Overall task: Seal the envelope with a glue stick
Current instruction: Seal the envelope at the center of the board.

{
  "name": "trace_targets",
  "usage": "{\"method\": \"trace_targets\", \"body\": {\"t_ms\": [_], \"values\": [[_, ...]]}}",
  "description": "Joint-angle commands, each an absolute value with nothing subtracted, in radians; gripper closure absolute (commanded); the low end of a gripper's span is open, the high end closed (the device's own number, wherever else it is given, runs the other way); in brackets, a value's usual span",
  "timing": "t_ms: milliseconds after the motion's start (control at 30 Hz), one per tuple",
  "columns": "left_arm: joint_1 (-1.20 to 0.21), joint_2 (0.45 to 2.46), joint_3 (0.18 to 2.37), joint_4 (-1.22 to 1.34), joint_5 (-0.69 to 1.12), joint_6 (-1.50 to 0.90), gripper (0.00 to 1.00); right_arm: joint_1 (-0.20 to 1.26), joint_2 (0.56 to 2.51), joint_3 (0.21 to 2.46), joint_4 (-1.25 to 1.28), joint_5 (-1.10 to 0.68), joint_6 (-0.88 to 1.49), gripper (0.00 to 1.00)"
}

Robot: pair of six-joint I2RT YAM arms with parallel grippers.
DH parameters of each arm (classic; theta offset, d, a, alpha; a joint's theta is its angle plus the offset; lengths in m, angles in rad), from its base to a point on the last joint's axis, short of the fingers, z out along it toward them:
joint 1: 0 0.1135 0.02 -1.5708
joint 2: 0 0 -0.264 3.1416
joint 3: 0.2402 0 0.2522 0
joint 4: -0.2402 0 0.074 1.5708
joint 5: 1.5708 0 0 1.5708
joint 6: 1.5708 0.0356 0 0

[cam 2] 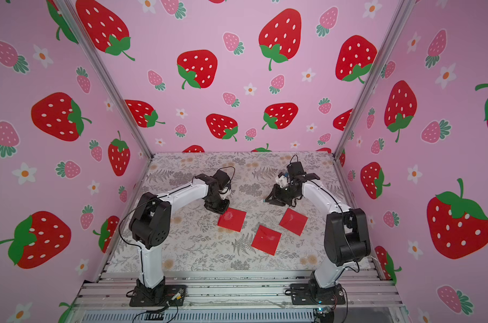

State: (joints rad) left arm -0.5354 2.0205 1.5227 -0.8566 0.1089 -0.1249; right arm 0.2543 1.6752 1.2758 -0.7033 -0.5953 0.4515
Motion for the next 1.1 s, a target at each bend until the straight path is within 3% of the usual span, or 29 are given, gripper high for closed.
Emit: {"method": "trace_targets", "body": {"t_ms": [0,500,1067], "values": [[-0.554,2.049,1.561,-0.873,0.122,-0.139,0.88,0.249,1.661,1.294,-0.724,-0.598,0.443,1.0],[-0.594,2.039,1.583,-0.884,0.115,-0.152,0.72,0.252,1.648,1.291,-0.744,-0.59,0.437,1.0],[-0.547,1.976,1.561,-0.888,0.191,-0.137,0.78,0.252,1.657,1.329,-0.779,-0.571,0.423,1.0]]}}
